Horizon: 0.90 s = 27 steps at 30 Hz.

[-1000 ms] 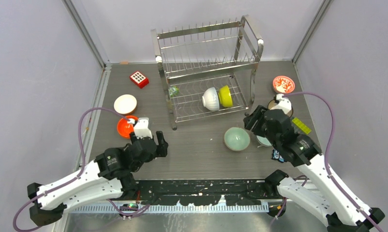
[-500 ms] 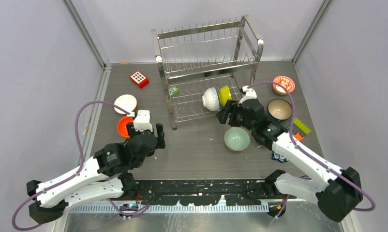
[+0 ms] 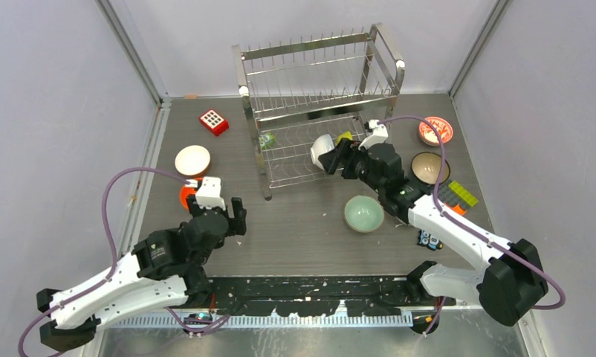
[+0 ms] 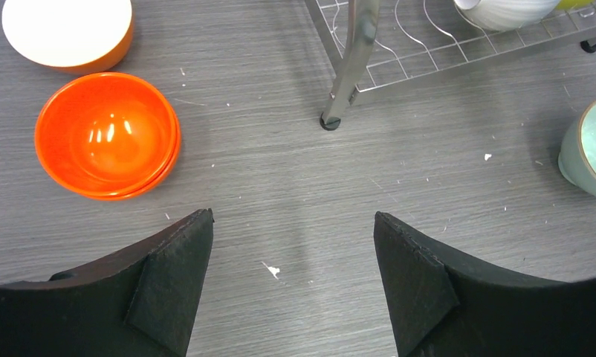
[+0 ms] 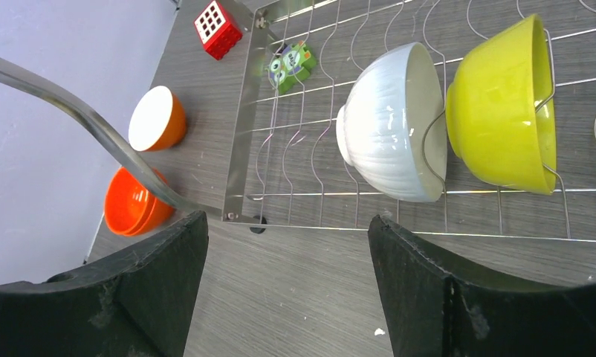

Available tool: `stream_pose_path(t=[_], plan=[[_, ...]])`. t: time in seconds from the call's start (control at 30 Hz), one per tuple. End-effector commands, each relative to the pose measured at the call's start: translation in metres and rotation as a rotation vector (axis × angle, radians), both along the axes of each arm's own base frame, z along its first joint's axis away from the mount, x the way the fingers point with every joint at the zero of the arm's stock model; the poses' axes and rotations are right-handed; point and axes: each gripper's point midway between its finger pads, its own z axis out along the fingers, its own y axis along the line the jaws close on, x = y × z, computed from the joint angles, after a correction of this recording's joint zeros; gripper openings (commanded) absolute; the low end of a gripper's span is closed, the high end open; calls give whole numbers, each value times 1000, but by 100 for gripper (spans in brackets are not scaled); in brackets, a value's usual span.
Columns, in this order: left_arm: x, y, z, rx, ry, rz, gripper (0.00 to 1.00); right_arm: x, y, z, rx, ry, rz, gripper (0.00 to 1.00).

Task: Unload the bowls from the dish rack
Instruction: Pick up the bowl from the center of the board.

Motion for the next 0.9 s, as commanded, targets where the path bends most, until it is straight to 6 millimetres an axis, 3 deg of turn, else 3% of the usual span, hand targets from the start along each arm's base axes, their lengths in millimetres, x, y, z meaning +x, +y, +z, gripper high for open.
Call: stream_pose_path(t=[0.0, 0.17, 0.3, 0.47, 0.63, 0.73, 0.87], plan=[[2, -8, 3, -9, -16, -35, 80, 12, 2, 10, 33, -72, -27, 83], [1, -13, -3, 8, 5, -51, 80, 14, -1, 12, 36, -83, -42, 77], [0, -14, -4, -2, 14, -59, 81, -10, -20, 12, -29, -26, -52, 74], [-2, -16, -1, -49, -3, -68, 80, -65, -76, 3, -134, 83, -142, 74], [-3, -20, -4, -61, 10, -82, 80, -112, -142, -36, -190, 278, -395, 74], [-3, -22, -6, -53, 18, -86, 80, -126, -176, -49, -171, 315, -579, 74], [-4, -24, -7, -50, 28, -96, 80, -133, -196, -63, -127, 351, -739, 73]])
